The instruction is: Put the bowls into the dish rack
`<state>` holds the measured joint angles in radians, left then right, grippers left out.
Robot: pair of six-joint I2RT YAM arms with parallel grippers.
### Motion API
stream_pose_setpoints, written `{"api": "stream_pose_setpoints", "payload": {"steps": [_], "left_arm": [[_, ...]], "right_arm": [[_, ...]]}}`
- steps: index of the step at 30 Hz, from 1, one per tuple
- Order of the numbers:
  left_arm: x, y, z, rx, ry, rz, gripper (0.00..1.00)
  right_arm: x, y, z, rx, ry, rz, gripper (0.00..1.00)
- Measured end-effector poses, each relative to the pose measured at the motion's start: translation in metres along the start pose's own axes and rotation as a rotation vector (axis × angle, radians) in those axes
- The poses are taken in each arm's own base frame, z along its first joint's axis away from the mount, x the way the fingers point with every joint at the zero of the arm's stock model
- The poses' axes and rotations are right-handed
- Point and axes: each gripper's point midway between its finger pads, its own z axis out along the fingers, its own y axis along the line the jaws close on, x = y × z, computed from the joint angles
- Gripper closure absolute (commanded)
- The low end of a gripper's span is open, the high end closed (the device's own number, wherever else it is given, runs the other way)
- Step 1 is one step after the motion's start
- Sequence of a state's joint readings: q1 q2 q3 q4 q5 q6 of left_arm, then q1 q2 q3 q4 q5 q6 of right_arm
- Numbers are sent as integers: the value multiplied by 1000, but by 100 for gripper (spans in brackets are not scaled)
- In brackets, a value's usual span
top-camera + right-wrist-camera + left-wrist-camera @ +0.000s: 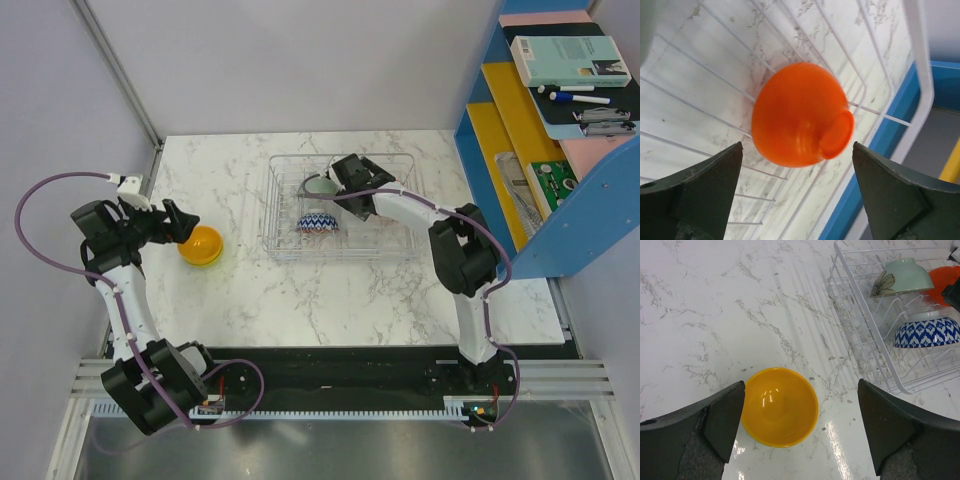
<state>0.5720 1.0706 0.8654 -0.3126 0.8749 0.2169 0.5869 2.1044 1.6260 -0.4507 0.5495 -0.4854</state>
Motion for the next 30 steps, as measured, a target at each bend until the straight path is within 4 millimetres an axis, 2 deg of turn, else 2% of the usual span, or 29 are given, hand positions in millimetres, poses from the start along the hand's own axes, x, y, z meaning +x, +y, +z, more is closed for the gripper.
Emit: {"api": "stream_pose_setpoints", "payload": {"steps": [5, 8, 16, 19, 24, 30], "left_arm": [[3, 0, 0, 5, 20, -2, 0], [8, 0, 0, 8, 37, -9, 0], [16, -2, -2, 15, 64, -4, 0], [17, -4, -3, 16, 69, 3, 0], [16, -6, -7, 10, 66, 24, 0], [18, -1, -8, -13, 80, 58, 0]], "right_arm": [[-5, -24, -18, 47, -23, 4, 2], [-3, -34, -21, 73, -15, -2, 3], [20, -54, -3, 138, 65, -10, 3], [21, -61, 2, 173, 71, -9, 3], [17, -66, 6, 211, 65, -15, 3], [12, -61, 6, 202, 46, -6, 3]]}}
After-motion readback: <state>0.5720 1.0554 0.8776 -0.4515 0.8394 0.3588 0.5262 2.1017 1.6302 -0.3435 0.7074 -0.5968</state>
